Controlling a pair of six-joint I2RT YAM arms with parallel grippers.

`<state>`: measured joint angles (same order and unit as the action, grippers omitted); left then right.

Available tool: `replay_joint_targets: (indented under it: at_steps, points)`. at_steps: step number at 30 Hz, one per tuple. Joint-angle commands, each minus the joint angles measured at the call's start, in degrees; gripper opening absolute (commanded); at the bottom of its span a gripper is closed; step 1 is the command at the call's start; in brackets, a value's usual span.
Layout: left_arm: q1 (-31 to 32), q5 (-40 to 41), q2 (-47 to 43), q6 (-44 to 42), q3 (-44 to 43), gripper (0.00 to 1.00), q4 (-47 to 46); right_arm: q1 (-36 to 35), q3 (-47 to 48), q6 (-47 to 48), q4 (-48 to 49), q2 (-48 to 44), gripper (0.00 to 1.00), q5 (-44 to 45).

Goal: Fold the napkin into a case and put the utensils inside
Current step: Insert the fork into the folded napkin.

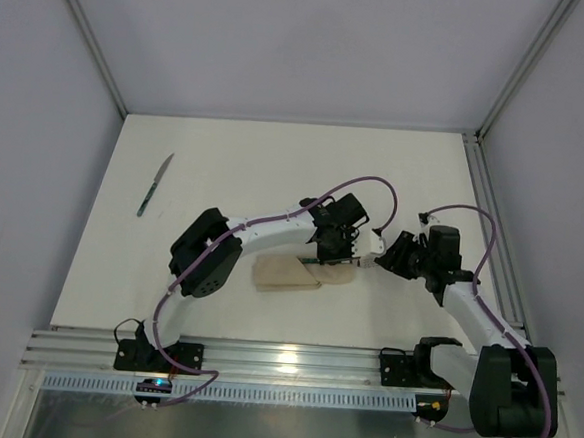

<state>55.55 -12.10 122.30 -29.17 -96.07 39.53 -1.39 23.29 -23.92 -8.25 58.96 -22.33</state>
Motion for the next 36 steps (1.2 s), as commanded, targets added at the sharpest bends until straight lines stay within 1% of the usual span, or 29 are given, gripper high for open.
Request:
replay_joint_targets:
  at_steps: [1,3,4,7,8,9,11,12,13,14,15,16,18,20,24,25,26,27,28,29,30,31,32,35,36]
  points:
    - [0.3,-0.2,-1.6,1.1,1.0,0.00,1.6,0.0,0.6,1.8,6.8,2.1,0.37,-3.2]
    - [0.3,-0.2,-1.5,1.1,1.0,0.00,1.8,0.0,0.6,1.7,7.4,3.0,0.32,-4.1]
    - [0.3,0.0,-1.4,1.0,0.9,0.00,1.8,0.0,0.6,1.6,7.8,3.7,0.28,-4.1]
    - [0.3,0.3,-1.5,1.2,1.0,0.01,1.3,0.0,0.3,1.4,7.8,5.6,0.22,-4.3]
    - [0.3,0.2,-1.6,1.3,0.9,0.02,1.2,0.0,0.3,1.4,7.9,6.3,0.22,-4.5]
    - [0.3,0.1,-1.9,1.3,0.9,0.05,1.3,0.1,0.3,1.4,7.8,7.0,0.21,-5.0]
    - [0.3,0.0,-2.1,1.2,0.6,0.12,1.6,0.0,0.0,1.6,9.7,8.5,0.15,-5.1]
    - [0.3,0.1,-2.7,1.3,0.5,0.24,2.0,0.1,0.0,1.7,10.0,8.9,0.13,-5.1]
    - [0.3,0.1,-2.9,1.4,0.4,0.30,2.0,0.0,0.1,1.7,10.1,9.2,0.11,-5.1]
    - [0.3,0.4,-3.3,1.7,0.4,0.36,2.2,0.1,0.2,1.8,10.2,9.5,0.07,-5.1]
    - [0.3,0.6,-3.8,2.0,0.4,0.42,2.7,0.1,0.2,1.8,10.4,9.4,0.06,-5.4]
    - [0.2,1.0,-5.4,2.4,0.3,0.44,3.0,0.1,0.2,1.9,10.4,9.5,0.04,-5.5]
    - [0.2,2.9,-7.7,3.2,0.4,0.46,3.8,0.0,0.3,2.4,10.3,9.4,0.04,-5.8]
    - [-0.2,4.2,-12.1,3.5,1.1,0.48,6.1,0.0,0.7,3.2,9.8,9.3,0.04,-6.1]
    - [-5.0,3.0,-20.0,4.8,5.7,0.48,11.3,0.0,1.1,4.3,9.8,9.9,0.04,-8.3]
    - [-8.1,3.0,-21.2,4.8,8.7,0.46,13.6,-0.1,1.1,4.5,10.0,10.2,0.04,-8.8]
    - [-9.9,2.8,-23.5,4.7,10.4,0.39,14.7,-0.1,1.3,4.7,10.0,10.6,0.04,-9.8]
    - [-11.8,2.3,-24.4,4.6,12.1,0.35,15.7,0.0,1.5,4.8,9.9,11.3,0.04,-10.5]
    - [-15.5,1.7,-25.2,4.3,14.1,0.32,16.4,0.0,1.8,5.0,9.7,11.8,0.04,-10.8]
    - [-17.3,1.1,-26.3,4.2,17.9,0.30,17.1,0.0,1.9,5.2,9.7,12.1,0.04,-11.9]
    - [-19.0,0.2,-26.7,4.1,19.8,0.30,17.2,0.0,2.2,5.4,9.5,12.4,0.04,-12.3]
    - [-21.3,-1.7,-26.8,4.1,21.6,0.31,17.2,-0.1,2.3,5.7,9.4,12.7,0.04,-12.7]
    - [-22.1,-2.4,-27.1,4.1,25.2,0.32,16.2,-0.1,2.5,5.8,9.3,12.9,0.04,-13.2]
    - [-22.2,-5.7,-27.5,3.9,29.3,0.39,13.5,-0.2,2.7,6.1,9.0,13.1,0.04,-13.9]
    - [-22.2,-6.3,-27.2,4.1,30.9,0.40,11.2,-0.2,2.9,6.2,9.0,13.3,0.04,-14.2]
